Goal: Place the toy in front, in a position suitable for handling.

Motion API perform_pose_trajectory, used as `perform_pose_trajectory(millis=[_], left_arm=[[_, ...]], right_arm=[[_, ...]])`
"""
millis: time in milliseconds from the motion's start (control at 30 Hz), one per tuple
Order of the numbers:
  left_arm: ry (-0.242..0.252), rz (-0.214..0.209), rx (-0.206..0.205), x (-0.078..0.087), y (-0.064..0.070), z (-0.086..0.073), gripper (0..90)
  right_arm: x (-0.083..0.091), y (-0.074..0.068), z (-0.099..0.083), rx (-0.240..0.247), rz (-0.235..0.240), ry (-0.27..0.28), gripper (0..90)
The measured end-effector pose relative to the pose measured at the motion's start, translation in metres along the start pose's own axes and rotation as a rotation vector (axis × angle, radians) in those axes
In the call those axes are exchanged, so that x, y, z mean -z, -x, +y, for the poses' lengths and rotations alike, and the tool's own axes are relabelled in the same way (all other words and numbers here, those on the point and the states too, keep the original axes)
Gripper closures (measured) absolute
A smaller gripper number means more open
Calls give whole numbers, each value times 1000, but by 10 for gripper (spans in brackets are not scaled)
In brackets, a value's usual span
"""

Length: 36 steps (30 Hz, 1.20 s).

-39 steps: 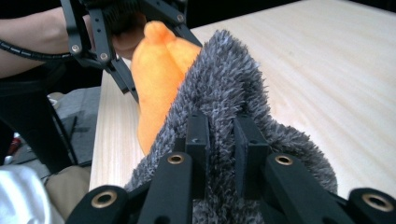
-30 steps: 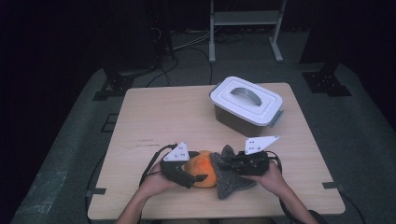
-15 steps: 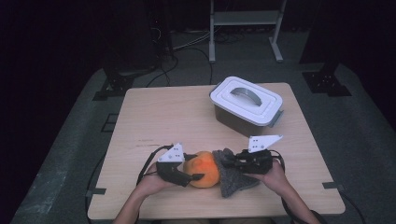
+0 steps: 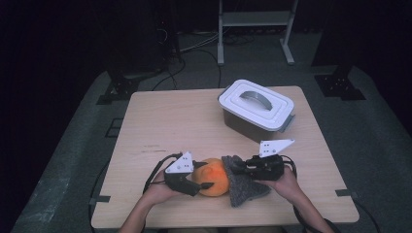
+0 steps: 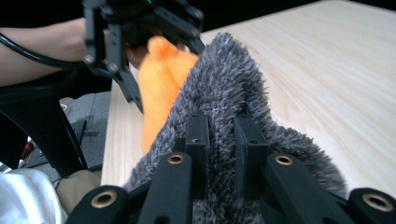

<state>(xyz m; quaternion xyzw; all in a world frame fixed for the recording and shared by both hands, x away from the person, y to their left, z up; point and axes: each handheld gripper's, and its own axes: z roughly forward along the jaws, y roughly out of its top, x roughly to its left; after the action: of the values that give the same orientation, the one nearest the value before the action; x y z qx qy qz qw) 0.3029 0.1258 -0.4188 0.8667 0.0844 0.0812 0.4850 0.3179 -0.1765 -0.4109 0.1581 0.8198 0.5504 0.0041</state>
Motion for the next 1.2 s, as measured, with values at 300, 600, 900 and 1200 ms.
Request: perform_pose_trajectory(millis=[300,600,900,1200], left_arm=[[-27,-11,-92,-5,11,4,327],[-2,-8,-10,-1,0,0,326],[38,2,155,8,-17,-9,331],[76,6,300,13,-31,-16,331]], right_arm=[[-12,-10,9,36,24,2,771],[-4,2,-3,-9,-18,-24,770],[-3,-4,0,22,-27,-4,766],[-1,14,-13,-49,-75,-65,768]])
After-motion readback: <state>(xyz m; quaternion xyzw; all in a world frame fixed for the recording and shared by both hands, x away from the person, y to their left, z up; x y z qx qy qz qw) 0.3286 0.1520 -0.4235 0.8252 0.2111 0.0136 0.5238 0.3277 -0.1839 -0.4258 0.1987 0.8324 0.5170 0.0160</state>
